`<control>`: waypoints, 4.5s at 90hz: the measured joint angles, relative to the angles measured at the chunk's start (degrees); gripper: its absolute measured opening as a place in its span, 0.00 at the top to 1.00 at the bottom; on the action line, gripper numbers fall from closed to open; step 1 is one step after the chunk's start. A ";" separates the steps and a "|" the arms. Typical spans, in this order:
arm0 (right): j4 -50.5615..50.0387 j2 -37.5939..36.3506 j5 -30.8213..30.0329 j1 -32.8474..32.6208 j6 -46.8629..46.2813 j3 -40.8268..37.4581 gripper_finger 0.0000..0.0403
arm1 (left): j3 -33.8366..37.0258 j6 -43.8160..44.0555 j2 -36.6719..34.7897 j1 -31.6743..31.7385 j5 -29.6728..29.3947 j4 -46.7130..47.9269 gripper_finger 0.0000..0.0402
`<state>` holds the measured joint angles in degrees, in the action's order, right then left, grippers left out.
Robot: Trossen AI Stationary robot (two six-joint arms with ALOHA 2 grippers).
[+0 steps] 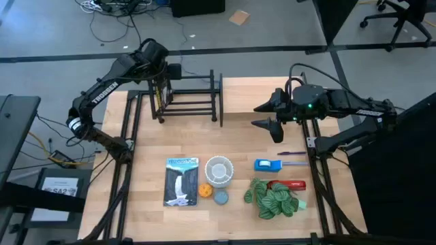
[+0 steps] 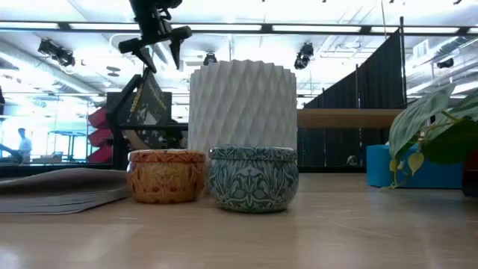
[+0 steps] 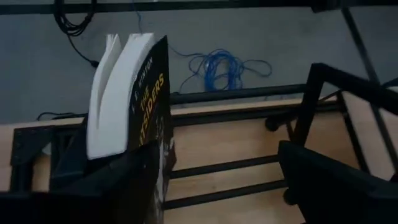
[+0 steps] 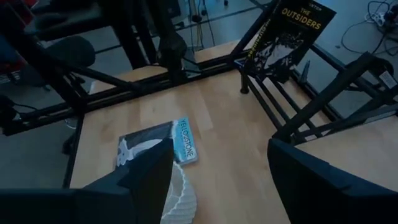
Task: Stock shelves
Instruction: Remove the black book from the black book shelf
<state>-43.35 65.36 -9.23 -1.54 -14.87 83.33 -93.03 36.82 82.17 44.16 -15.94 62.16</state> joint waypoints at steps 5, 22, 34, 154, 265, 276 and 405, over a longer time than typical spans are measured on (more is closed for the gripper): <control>0.00 0.00 0.02 0.00 0.00 0.00 0.43 | 0.00 -0.02 0.12 0.00 -1.07 0.10 0.25; 0.02 0.00 0.00 0.00 0.00 0.00 0.43 | 0.00 0.21 1.37 0.01 -1.54 0.40 0.25; 0.01 0.00 -0.03 0.00 0.00 0.00 0.43 | 0.00 1.36 1.53 -0.07 -1.03 0.40 0.26; 0.14 1.08 -0.03 -0.70 0.92 0.02 0.43 | -3.41 2.60 3.85 1.27 -5.38 9.45 0.57; 0.47 1.08 -0.05 0.96 3.08 0.02 0.43 | -17.27 1.82 -6.20 -29.69 33.61 27.81 0.92; 0.44 1.07 -0.05 0.96 3.21 0.02 0.43 | -3.58 8.57 -10.66 -36.50 35.92 24.63 0.92; 4.30 1.09 -2.77 1.10 -2.11 0.00 0.43 | 80.30 31.58 -40.65 -42.60 41.92 -53.21 0.92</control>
<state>-39.05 66.46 -12.00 -0.44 -16.98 83.33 -12.73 68.40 41.52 1.56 25.98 8.95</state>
